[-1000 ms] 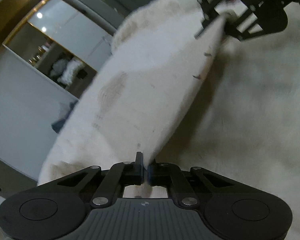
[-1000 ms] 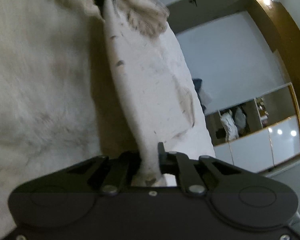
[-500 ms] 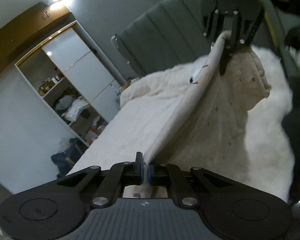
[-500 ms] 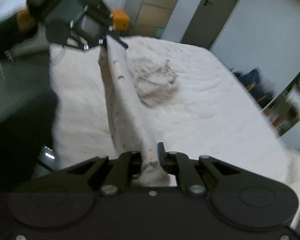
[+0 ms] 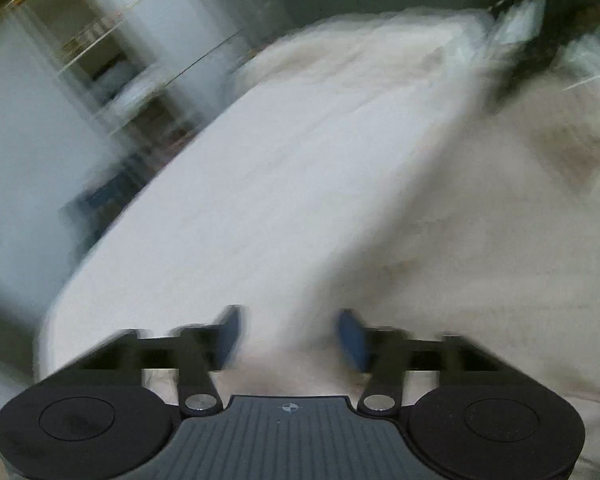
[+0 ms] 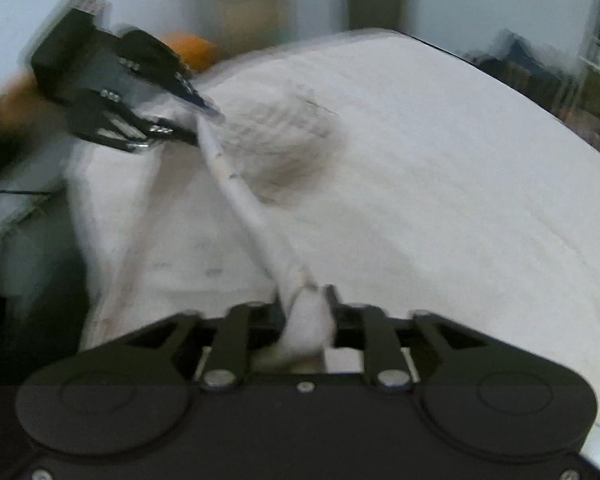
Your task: Fold clothes
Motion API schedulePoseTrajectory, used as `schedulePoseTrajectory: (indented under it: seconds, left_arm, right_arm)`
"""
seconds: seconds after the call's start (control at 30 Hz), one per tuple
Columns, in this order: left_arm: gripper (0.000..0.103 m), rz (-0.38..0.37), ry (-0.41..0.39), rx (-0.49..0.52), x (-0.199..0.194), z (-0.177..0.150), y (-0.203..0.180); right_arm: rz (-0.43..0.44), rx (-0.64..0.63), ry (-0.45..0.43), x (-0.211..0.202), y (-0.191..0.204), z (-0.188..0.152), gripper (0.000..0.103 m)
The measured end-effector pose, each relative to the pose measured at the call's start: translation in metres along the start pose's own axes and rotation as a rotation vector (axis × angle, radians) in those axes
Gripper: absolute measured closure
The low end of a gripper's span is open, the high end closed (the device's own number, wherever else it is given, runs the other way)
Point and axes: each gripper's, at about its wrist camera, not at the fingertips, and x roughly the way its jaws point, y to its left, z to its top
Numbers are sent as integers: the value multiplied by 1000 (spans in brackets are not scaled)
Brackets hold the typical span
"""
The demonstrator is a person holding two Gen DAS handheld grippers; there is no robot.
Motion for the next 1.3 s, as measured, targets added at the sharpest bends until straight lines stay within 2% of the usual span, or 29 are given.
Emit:
schedulePoseTrajectory:
  seconds: [0.03,0.1,0.17,0.27,0.3,0.33,0.37,0.43,0.47,0.57,0.67,0.77,0.83,0.93,0.97,1.03,1.1,1.2,1.3]
  left_arm:
    - [58,-17,23,-92,16,-10,4]
    - [57,-117,29,-365,43,-37,18]
    - [50,-217,-2,-519,45,-65,21]
    - [45,-311,-44,-653,34,-107,11]
    - [44,-347,-58,-692,27,-123,5]
    - [38,-393,-72,-741,20,-140,-3]
    - [33,-463,-93,-819,13,-160,-14]
    - [31,-551,-122,-927,14,-185,-34]
    - [29,-588,-139,-988,12,-203,-50]
    - [29,-609,-183,-1080,9,-231,-83]
    - [30,-616,-189,-1160,27,-240,-101]
    - [30,-608,-168,-1183,44,-234,-103]
    - [30,-593,-159,-1159,64,-224,-92]
    - [30,-576,-158,-1119,87,-204,-76]
    - [30,-571,-155,-1108,94,-197,-71]
    - [31,-567,-139,-1100,111,-188,-65]
    - [35,-565,-120,-1109,128,-183,-60]
    - [36,-616,-108,-1173,151,-188,-62]
    - [36,-620,-94,-1187,157,-190,-65]
  right_arm:
    - [-40,18,-15,13,-3,-9,81]
    - [-115,52,-44,38,-10,-26,80]
    - [-123,101,-99,42,-13,-53,71]
    - [-130,200,-146,39,-14,-103,62]
    - [-104,236,-155,40,-10,-118,61]
    - [-74,278,-166,41,-7,-133,56]
    - [-20,365,-193,39,-1,-160,53]
    - [36,499,-219,38,3,-190,53]
    - [80,631,-244,42,7,-219,53]
    - [159,801,-295,56,27,-271,53]
    - [149,816,-358,70,48,-294,53]
    - [154,836,-374,80,43,-287,53]
    - [159,830,-398,86,34,-272,54]
    - [187,827,-425,107,10,-232,64]
    - [243,837,-413,121,-5,-217,69]
    - [300,875,-382,142,-20,-206,75]
    - [374,940,-336,172,-39,-196,75]
    - [387,941,-303,192,-48,-192,74]
    - [370,926,-276,201,-47,-194,73]
